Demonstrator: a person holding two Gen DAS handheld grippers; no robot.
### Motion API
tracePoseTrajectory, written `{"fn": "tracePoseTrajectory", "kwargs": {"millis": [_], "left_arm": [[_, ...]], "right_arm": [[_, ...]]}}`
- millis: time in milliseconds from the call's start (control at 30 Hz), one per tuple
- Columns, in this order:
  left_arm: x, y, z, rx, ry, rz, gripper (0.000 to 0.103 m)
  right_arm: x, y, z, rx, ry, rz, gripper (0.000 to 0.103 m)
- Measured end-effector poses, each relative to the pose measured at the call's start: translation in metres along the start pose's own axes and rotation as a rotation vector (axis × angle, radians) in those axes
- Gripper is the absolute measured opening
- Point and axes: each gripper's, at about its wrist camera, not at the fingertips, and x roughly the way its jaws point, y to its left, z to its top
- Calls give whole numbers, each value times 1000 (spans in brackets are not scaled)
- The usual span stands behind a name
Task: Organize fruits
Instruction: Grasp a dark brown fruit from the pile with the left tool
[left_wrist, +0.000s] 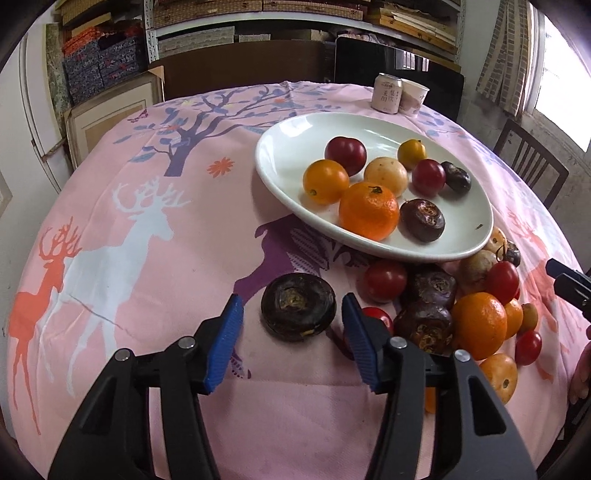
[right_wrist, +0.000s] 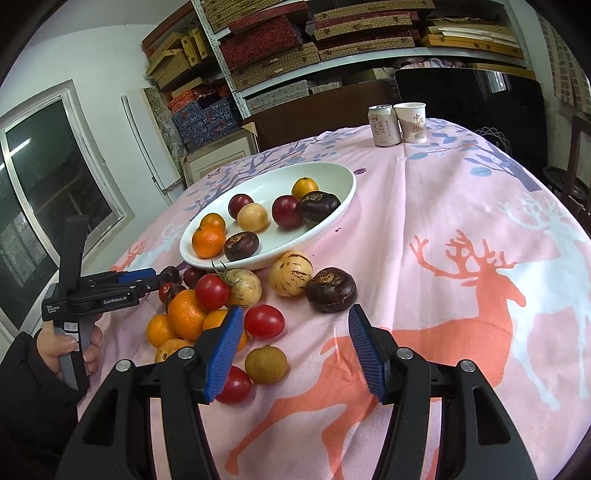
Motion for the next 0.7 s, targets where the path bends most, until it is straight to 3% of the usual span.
{"fn": "tracePoseTrajectory", "kwargs": {"millis": [267,333,400,700], "left_arm": [[22,14,11,-64,49,-99,57],[23,13,12,-68,38,-93,56],[20,11,11,-59,23,-113,41],[-2,9,-11,-25,24,-81,42]], "right_arm": [[1,-3,1,20,10,8,60],[2,-4,1,23,12,9,60],[3,-4,1,25,15,9,60],[3,-4,1,29,15,15,60]]}}
